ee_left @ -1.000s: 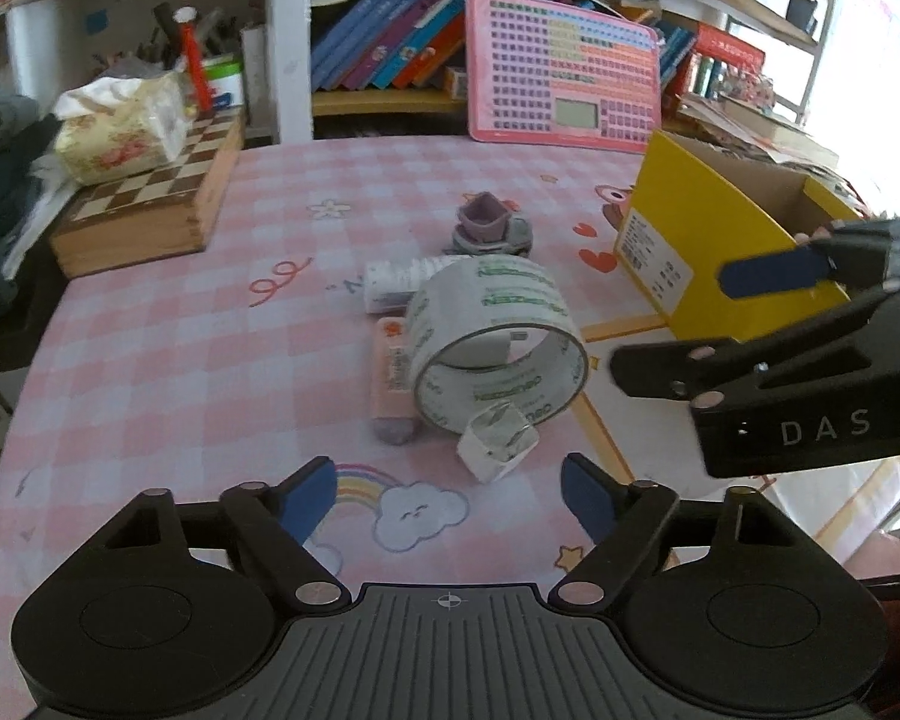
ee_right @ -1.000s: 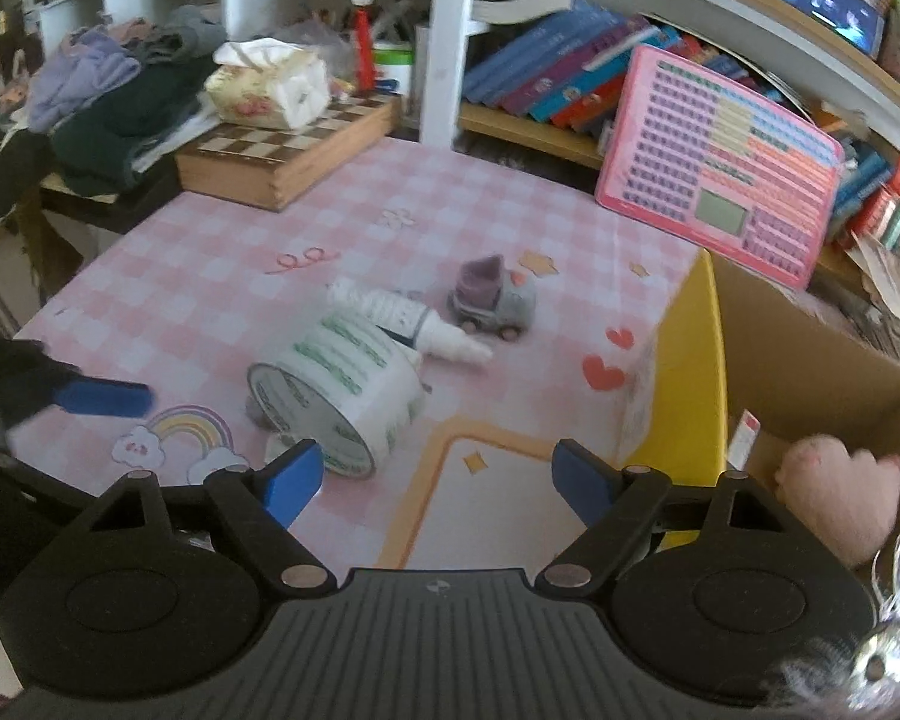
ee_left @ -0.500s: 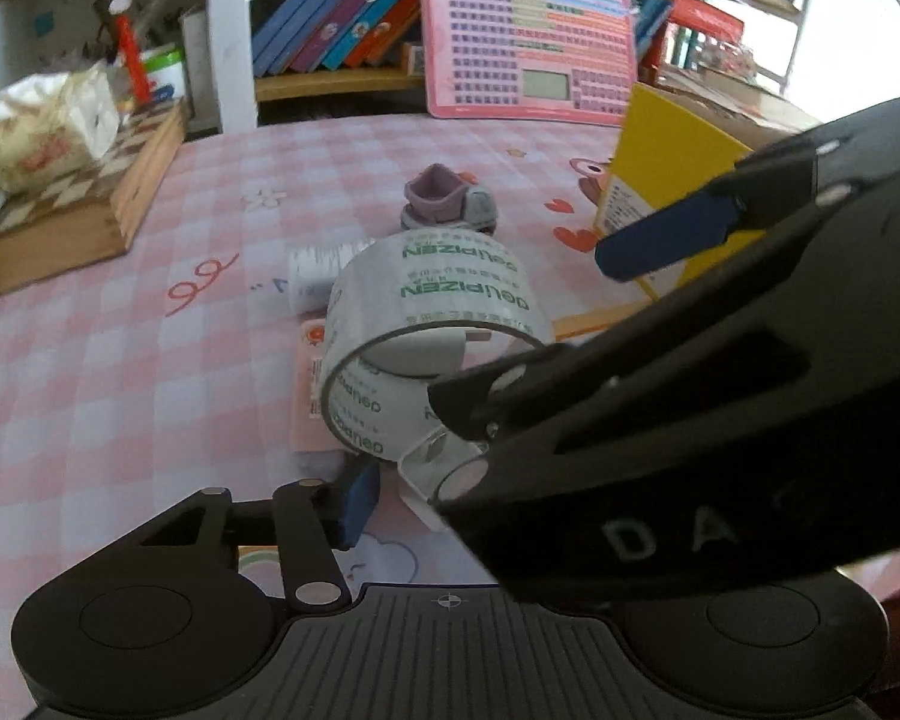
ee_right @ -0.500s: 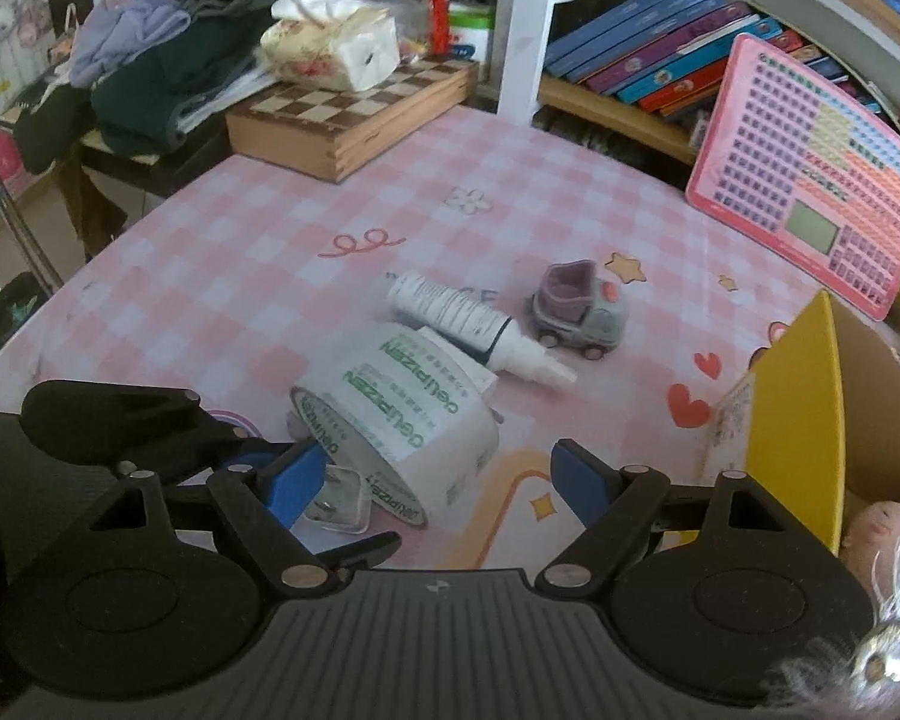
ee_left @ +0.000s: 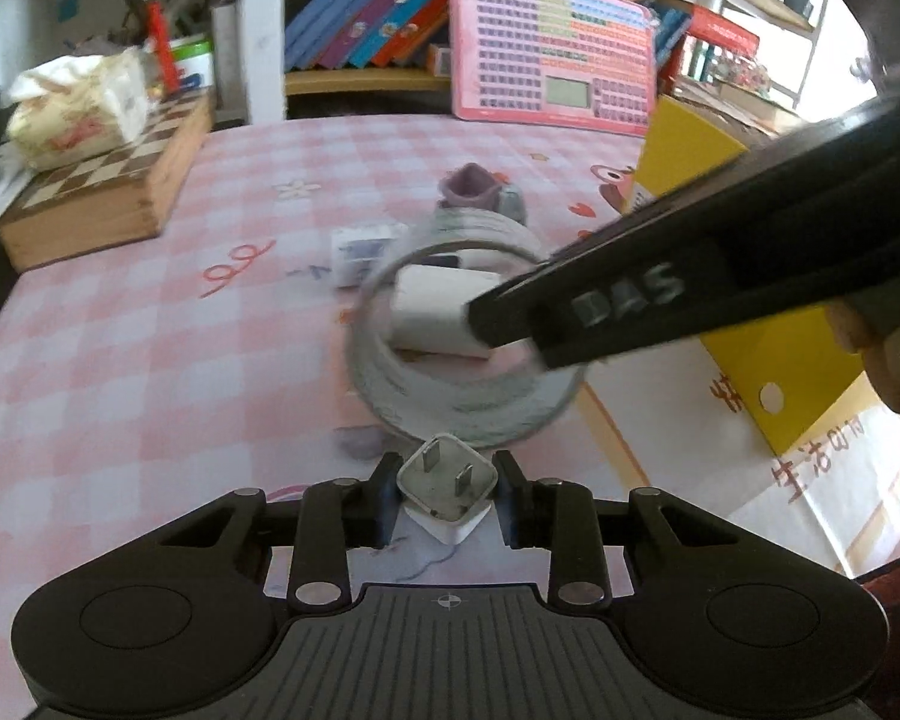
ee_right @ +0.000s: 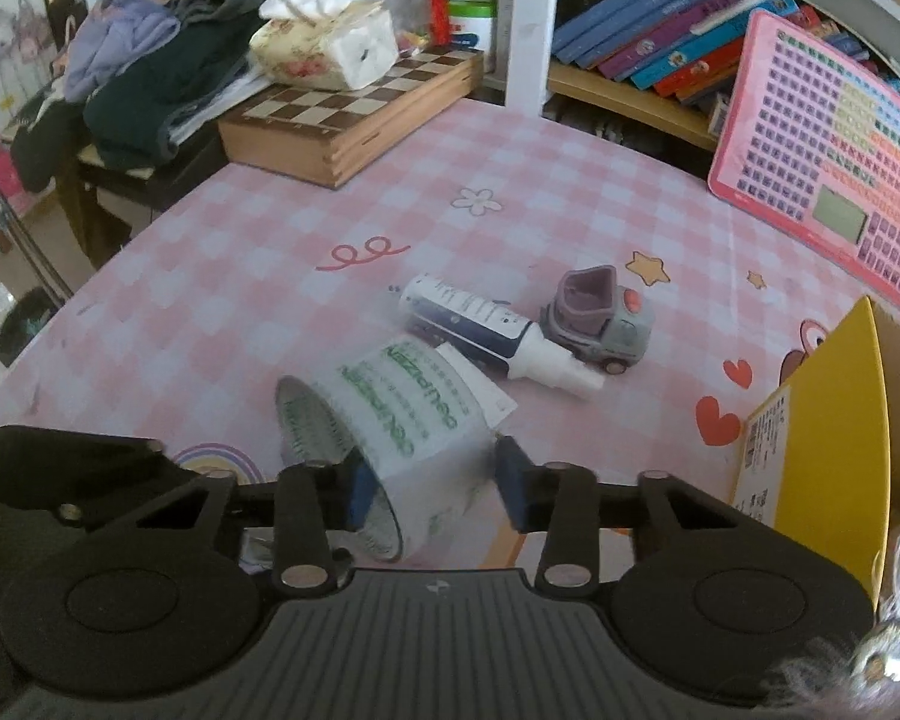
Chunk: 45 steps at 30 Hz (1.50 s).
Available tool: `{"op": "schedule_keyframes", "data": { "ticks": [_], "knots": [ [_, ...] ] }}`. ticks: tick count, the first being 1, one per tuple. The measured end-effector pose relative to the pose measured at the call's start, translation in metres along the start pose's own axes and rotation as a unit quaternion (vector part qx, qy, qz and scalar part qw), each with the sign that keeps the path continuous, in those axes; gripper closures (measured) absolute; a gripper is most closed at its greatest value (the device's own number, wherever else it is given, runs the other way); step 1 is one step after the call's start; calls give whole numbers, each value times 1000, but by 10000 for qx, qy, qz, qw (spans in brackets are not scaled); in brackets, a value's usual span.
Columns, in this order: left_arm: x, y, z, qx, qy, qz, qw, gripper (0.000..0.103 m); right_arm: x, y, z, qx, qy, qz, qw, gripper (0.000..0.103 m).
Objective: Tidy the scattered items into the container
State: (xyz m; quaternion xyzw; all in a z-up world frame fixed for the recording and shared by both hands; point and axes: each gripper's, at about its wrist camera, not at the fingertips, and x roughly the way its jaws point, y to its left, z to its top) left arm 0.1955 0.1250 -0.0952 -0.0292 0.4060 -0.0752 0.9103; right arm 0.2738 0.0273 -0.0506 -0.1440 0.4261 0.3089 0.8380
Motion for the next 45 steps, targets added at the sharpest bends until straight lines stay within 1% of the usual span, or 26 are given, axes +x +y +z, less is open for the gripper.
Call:
{"op": "schedule_keyframes", "data": {
  "ticks": [5,7,8,9,11,21,33,38,45],
  "knots": [
    [-15,10,-2,-136,-71,121,9998,73,-5,-5,0,241,-85,1,9997,71],
    [-20,12,-3,-155,-108,142,9997,73,-7,-7,-1,338,-124,-18,9994,76],
    [-22,13,-4,-164,-107,156,9997,73,-8,-8,-1,382,-132,-10,9992,82],
    [-23,14,-5,-179,-100,174,9996,73,-9,-9,-2,451,-131,9,9989,94],
    [-26,16,-7,-186,-103,214,9995,73,-11,-10,-4,579,-118,85,9982,98],
    [-45,22,-13,-160,-207,324,9991,73,-24,-2,-18,732,-80,62,9973,99],
    [-80,21,-21,-18,-403,272,9988,73,-54,13,-38,920,-182,68,9956,99],
    [-97,19,-26,19,-477,204,9987,73,-70,22,-53,927,-195,102,9955,99],
    [-122,10,-34,198,-622,120,9978,73,-95,33,-78,1027,-268,82,9943,99]
  ]
}}
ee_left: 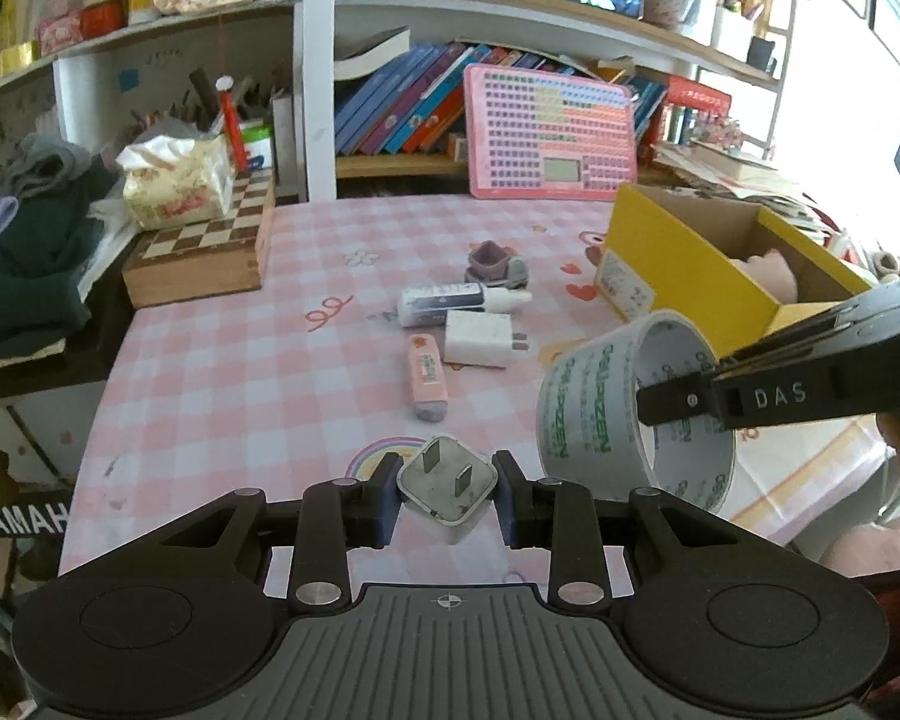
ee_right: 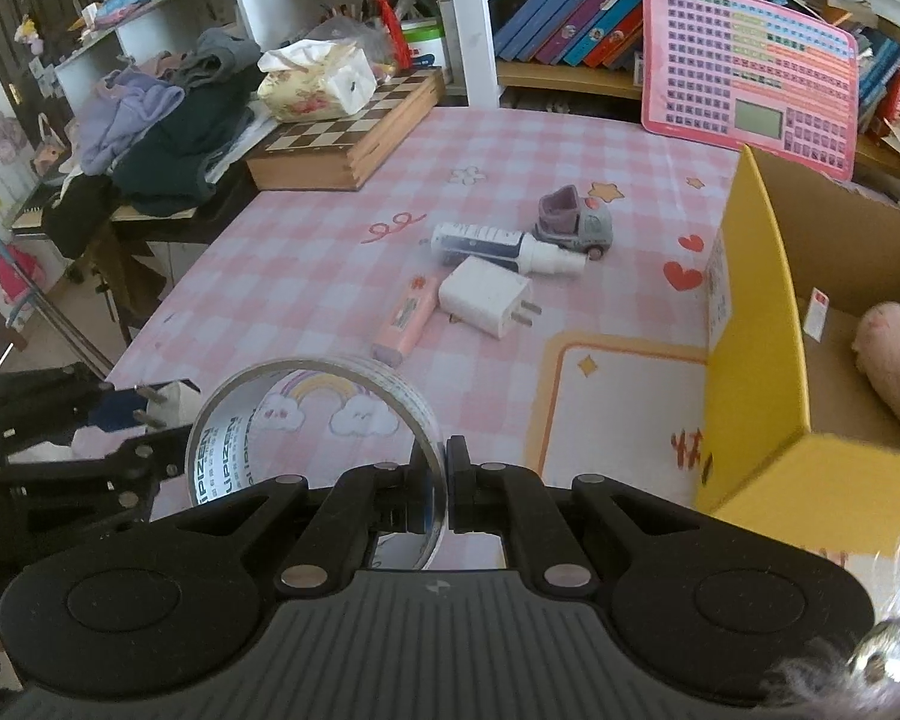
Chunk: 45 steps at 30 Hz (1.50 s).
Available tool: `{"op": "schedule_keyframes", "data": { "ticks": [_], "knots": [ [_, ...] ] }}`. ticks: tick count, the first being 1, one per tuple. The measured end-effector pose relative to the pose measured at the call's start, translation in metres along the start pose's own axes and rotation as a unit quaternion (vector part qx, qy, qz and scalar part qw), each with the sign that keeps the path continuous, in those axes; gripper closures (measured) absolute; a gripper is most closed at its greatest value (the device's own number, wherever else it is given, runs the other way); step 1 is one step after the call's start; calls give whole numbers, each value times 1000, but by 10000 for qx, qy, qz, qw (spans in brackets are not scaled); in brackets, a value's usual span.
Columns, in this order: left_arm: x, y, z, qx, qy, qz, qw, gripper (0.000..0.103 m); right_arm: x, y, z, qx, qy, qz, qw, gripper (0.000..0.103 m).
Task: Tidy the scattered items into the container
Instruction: 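Close the right gripper on the tape roll rim while the left gripper grasps the white charger plug, then carry the tape roll and charger plug toward the yellow box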
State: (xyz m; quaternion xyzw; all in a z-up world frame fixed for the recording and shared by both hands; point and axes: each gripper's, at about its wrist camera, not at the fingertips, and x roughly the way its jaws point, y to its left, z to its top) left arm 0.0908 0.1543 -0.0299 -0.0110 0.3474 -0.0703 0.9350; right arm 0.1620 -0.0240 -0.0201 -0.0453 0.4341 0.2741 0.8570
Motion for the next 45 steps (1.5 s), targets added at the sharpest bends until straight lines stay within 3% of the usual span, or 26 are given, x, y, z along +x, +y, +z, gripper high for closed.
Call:
{"op": "schedule_keyframes", "data": {
  "ticks": [21,45],
  "knots": [
    [-53,-40,-25,483,-179,-516,9973,73,-62,3,-77,563,-53,-316,9979,99],
    [-48,-101,-20,1068,-173,-1213,9867,73,-113,-46,-133,1407,-129,-1010,9848,98]
  ]
}}
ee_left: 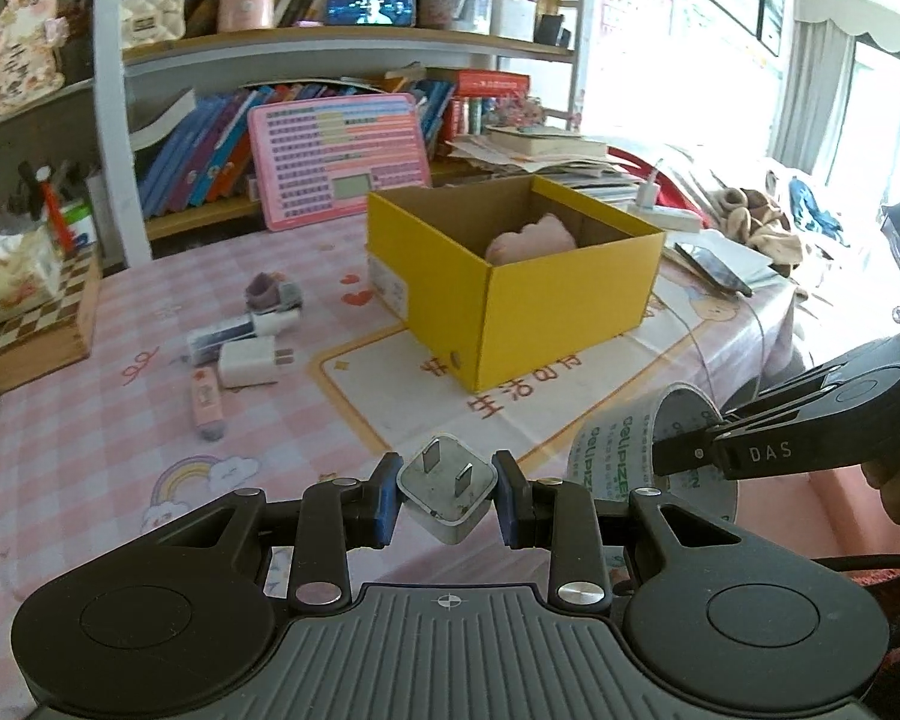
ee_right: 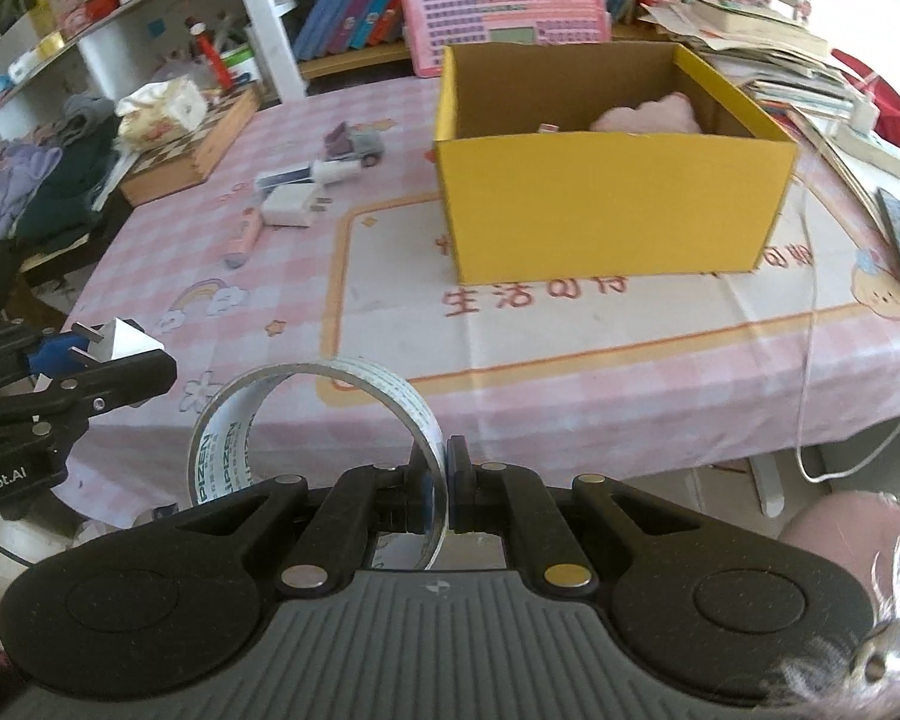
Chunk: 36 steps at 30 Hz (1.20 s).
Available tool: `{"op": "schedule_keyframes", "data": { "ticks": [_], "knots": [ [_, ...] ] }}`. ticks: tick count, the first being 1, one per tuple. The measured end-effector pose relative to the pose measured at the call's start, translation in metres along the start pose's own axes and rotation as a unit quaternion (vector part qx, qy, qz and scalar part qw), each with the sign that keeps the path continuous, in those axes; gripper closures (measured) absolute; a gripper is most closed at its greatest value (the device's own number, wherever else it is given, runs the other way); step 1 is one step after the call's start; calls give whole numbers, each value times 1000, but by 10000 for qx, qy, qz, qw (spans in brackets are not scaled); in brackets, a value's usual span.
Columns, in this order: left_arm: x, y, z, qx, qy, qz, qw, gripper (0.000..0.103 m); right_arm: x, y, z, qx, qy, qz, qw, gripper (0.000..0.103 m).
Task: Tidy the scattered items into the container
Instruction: 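Carry the tape roll and charger plug toward the yellow box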
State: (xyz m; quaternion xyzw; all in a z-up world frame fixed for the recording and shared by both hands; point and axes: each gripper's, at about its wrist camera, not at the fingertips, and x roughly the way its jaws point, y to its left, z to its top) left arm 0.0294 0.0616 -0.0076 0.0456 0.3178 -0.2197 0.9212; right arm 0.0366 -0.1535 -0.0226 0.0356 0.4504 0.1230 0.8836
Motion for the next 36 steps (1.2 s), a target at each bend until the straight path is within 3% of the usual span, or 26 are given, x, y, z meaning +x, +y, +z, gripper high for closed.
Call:
{"op": "schedule_keyframes", "data": {
  "ticks": [17,36],
  "knots": [
    [34,-45,26,429,-34,-505,9978,73,-16,-56,-1,414,-95,-369,9984,98],
    [70,-73,62,673,-141,-832,9942,73,-14,-107,12,640,-104,-576,9962,98]
  ]
}}
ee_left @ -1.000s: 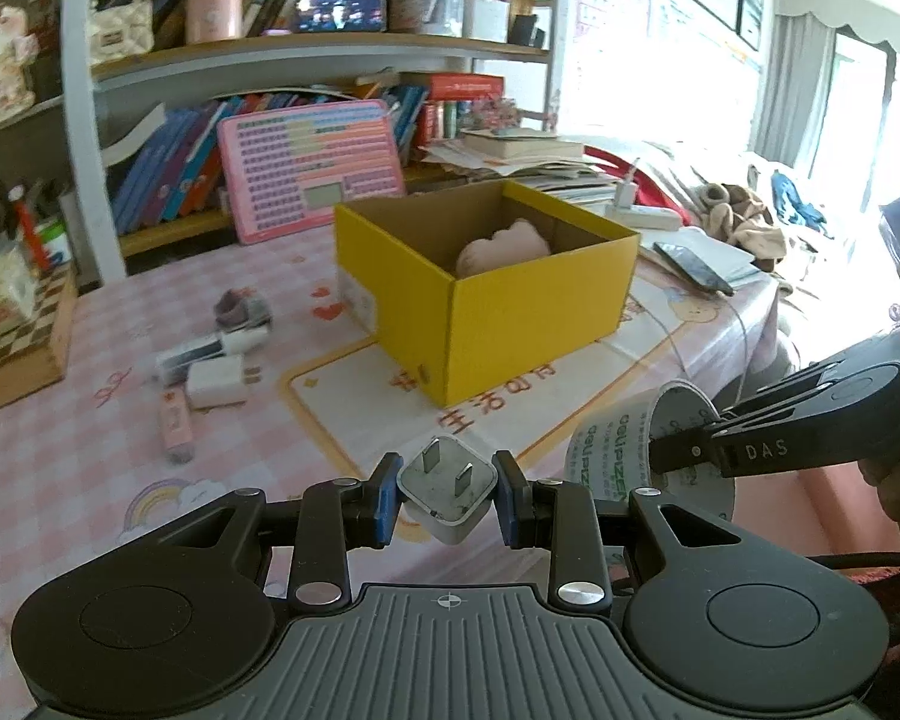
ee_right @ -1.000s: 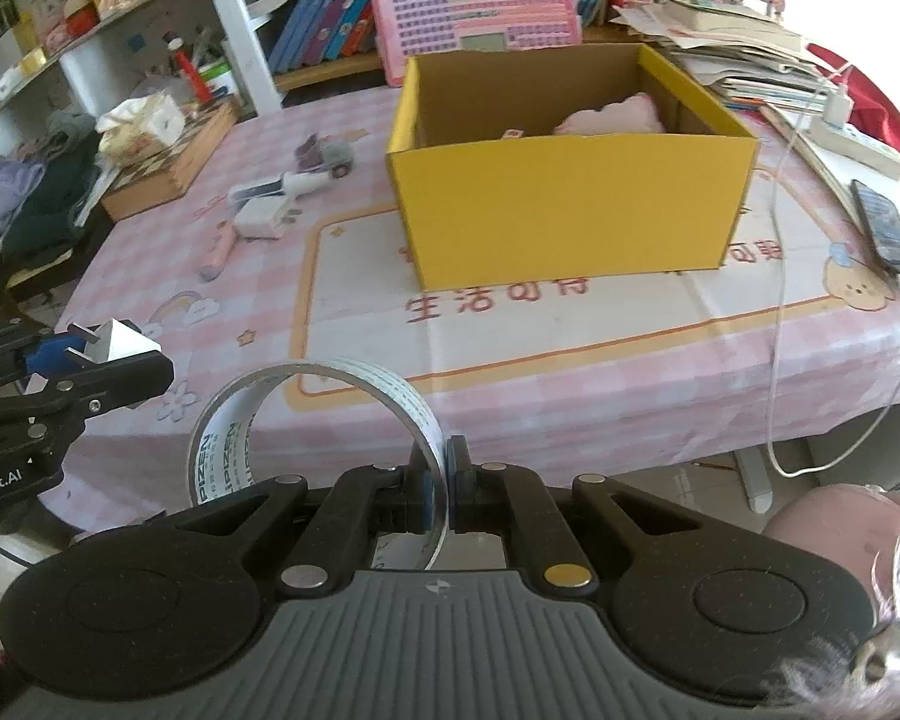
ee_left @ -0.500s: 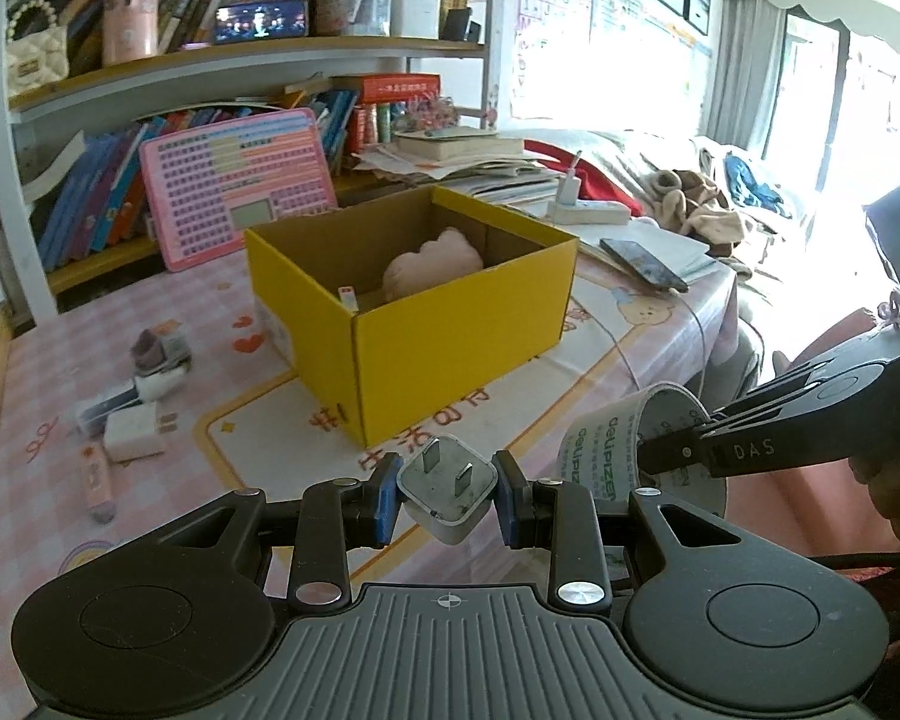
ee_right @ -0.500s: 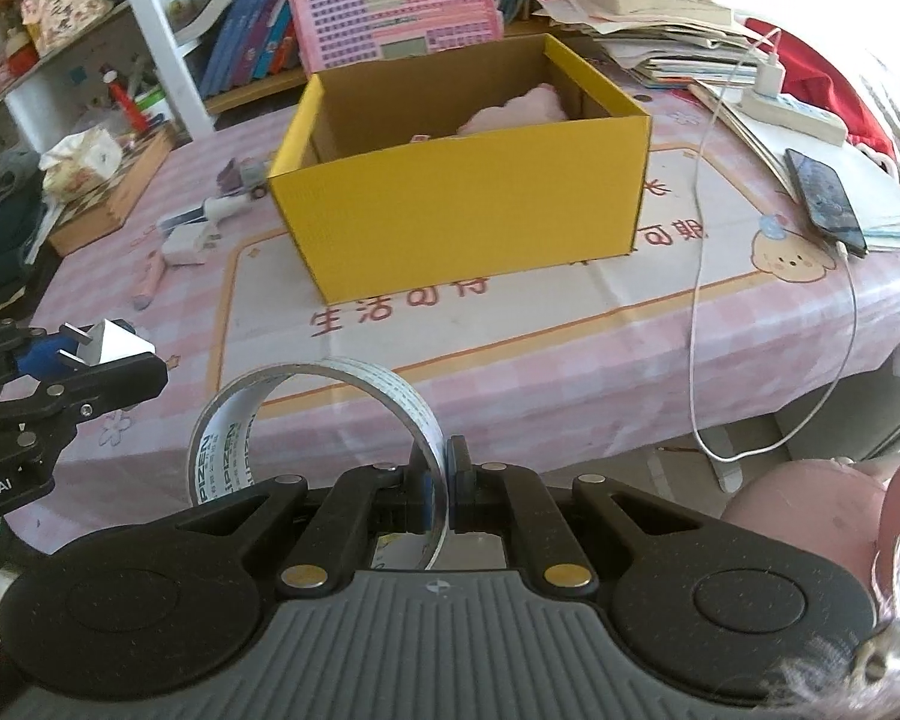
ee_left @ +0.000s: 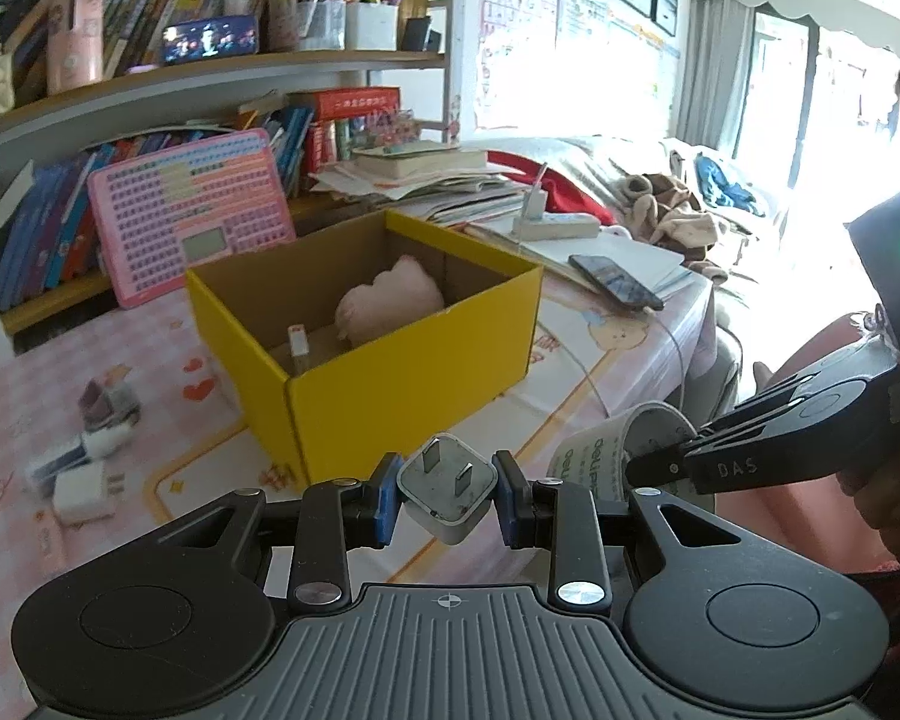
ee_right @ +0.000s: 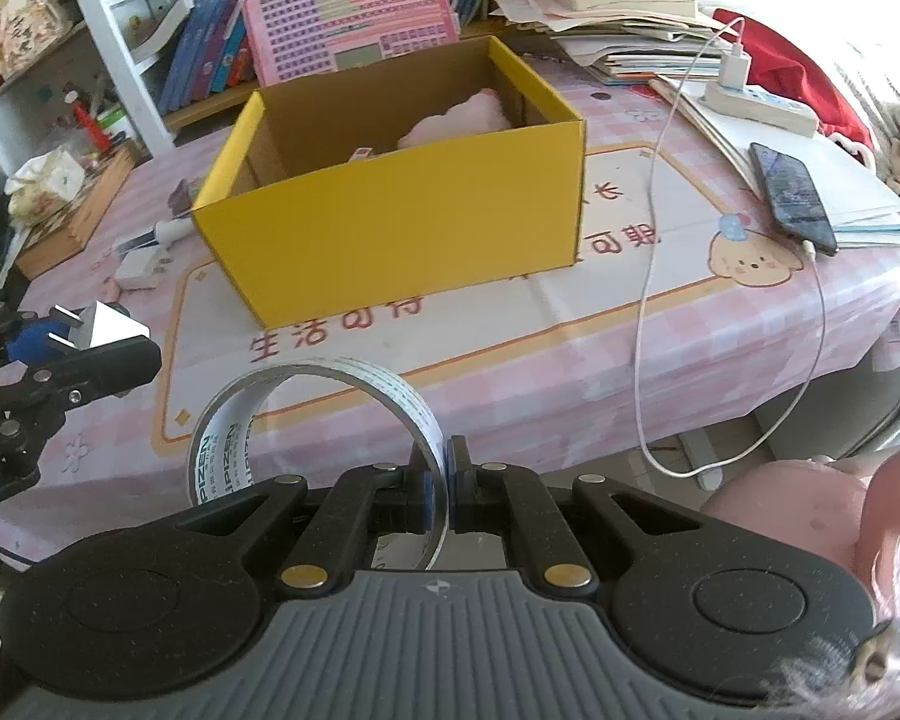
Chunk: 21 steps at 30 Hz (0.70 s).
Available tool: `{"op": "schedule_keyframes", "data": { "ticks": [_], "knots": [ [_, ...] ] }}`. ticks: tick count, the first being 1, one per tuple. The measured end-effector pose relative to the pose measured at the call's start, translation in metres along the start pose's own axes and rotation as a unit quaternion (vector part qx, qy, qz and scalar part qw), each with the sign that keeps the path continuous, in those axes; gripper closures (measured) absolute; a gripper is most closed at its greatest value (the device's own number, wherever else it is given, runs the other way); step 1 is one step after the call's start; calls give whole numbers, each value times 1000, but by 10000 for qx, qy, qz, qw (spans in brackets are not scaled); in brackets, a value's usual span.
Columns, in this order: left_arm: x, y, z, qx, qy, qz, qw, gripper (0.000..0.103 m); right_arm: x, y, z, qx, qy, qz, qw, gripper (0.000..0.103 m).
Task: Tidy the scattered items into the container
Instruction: 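Carry the tape roll and charger plug toward the yellow box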
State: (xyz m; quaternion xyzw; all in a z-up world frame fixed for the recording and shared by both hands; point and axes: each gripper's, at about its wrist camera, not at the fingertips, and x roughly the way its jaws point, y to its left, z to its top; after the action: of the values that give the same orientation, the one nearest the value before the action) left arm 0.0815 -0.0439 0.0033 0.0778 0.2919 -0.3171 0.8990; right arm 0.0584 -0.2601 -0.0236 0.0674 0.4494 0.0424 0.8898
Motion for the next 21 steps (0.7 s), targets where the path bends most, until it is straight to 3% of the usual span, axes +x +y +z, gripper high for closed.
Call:
{"op": "schedule_keyframes", "data": {
  "ticks": [11,21],
  "knots": [
    [21,-10,37,434,-450,25,9980,73,5,-24,43,-175,-357,-125,9991,98],
    [39,7,74,482,-701,436,9954,73,18,-30,108,-528,-816,56,9953,98]
  ]
}}
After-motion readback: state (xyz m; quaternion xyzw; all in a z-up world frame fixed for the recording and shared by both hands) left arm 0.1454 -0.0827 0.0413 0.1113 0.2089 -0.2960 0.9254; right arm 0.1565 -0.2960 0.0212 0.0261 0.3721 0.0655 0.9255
